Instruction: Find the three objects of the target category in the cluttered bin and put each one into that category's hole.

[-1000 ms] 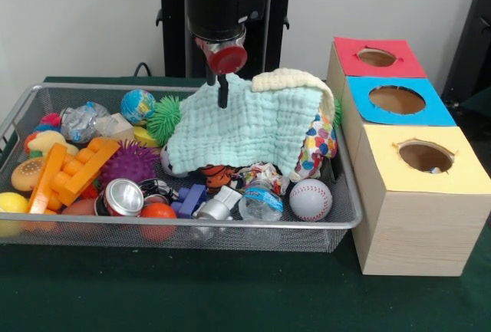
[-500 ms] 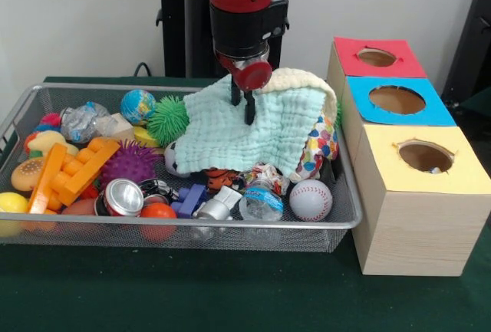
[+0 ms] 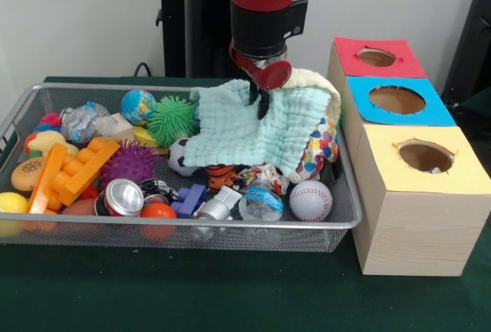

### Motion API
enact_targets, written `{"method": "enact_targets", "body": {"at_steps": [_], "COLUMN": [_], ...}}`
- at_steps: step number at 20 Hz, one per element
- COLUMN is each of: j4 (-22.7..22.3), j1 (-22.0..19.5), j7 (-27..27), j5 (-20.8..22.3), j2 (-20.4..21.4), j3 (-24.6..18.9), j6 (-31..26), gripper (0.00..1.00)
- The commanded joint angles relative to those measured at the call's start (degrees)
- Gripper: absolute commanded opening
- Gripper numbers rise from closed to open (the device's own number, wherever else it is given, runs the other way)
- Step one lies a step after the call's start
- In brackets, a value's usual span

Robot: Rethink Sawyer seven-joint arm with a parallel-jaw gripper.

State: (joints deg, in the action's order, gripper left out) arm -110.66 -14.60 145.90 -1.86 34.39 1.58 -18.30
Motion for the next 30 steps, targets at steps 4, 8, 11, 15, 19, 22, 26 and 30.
{"method": "enact_targets", "body": {"at_steps": [4,8,11,15,19,22,26,30], "j4": [0.4,1.51,3.91,9.36,15.8,19.2,22.87,25.15], "j1": [6.51,8.19,5.17,-0.52,-1.74,-2.33,-4.09,-5.6], "j7": [3.97,5.0,0.27,-8.73,-14.33,-15.21,-16.23,-16.99], "j5": [2.87,1.31,1.97,5.0,10.15,13.52,16.93,19.77], "j2": [-3.87,-1.8,0.34,3.89,6.33,6.99,7.45,7.53], "j3": [0.69,2.84,1.62,-0.8,0.72,0.97,-0.45,-1.82], "j6": [0.9,-1.14,-5.18,-8.93,-14.61,-18.29,-21.69,-23.38], "gripper": [0.0,0.0,0.0,0.0,0.0,0.0,0.0,0.0]}}
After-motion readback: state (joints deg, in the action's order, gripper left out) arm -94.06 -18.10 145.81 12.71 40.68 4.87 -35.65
